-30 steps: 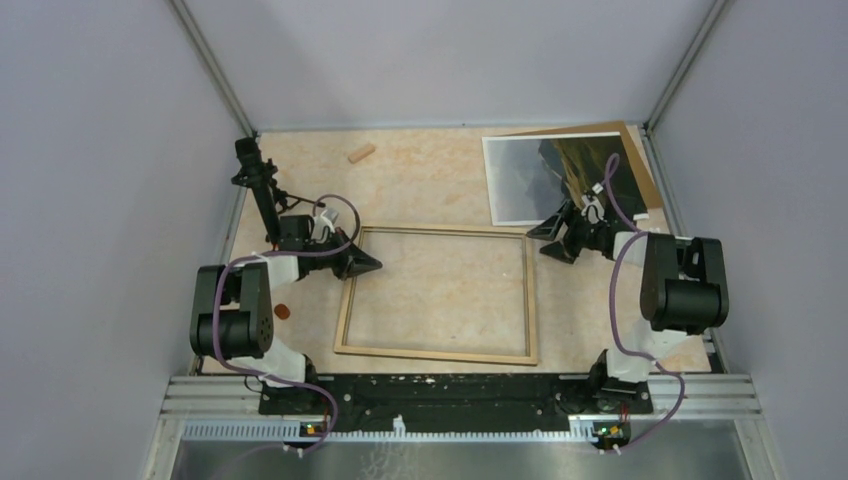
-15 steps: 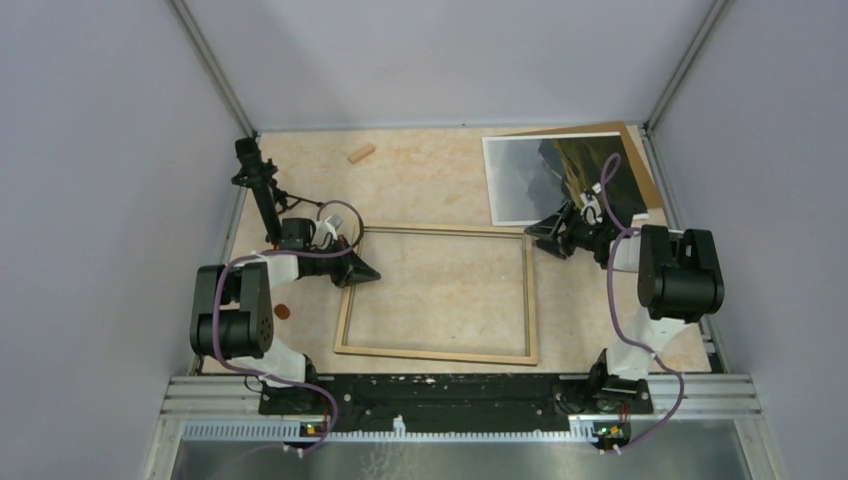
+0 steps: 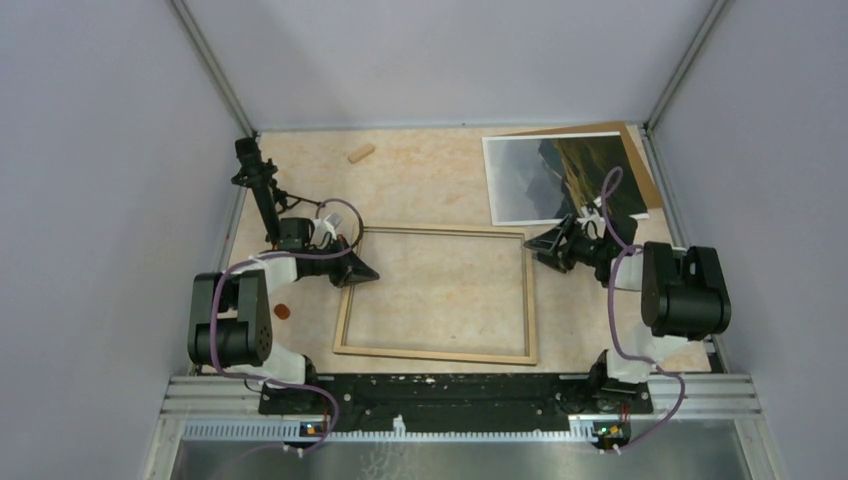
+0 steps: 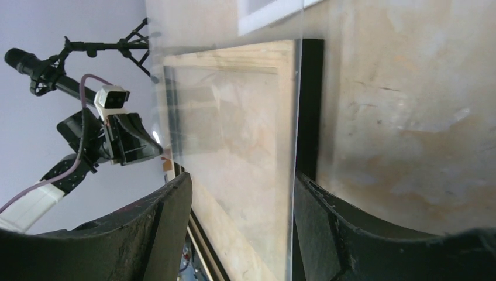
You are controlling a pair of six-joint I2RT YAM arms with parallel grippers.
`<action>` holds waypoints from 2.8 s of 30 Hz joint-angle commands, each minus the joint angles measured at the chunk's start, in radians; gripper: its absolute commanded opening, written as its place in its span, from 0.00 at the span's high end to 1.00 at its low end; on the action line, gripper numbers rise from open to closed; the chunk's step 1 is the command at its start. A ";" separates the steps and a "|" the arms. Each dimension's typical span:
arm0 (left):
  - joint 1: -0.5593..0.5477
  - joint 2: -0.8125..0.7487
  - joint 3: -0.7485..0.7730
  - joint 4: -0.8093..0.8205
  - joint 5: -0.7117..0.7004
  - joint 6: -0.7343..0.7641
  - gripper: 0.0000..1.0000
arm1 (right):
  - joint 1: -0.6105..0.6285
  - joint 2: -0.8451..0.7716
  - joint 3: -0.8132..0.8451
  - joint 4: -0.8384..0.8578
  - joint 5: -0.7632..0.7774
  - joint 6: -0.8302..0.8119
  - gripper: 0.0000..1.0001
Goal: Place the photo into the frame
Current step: Place the photo frame item in the photo frame.
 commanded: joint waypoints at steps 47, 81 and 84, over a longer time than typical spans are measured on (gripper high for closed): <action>0.006 -0.531 -0.099 -0.289 -0.573 -0.192 0.02 | 0.156 -0.332 -0.149 -0.266 -0.015 0.174 1.00; 0.003 -0.500 0.120 -0.171 -0.479 0.038 0.02 | 0.192 -0.551 -0.121 -0.607 -0.173 -0.006 1.00; 0.002 -0.491 0.093 -0.124 -0.432 0.031 0.02 | 0.192 -0.542 -0.136 -0.472 -0.088 0.024 1.00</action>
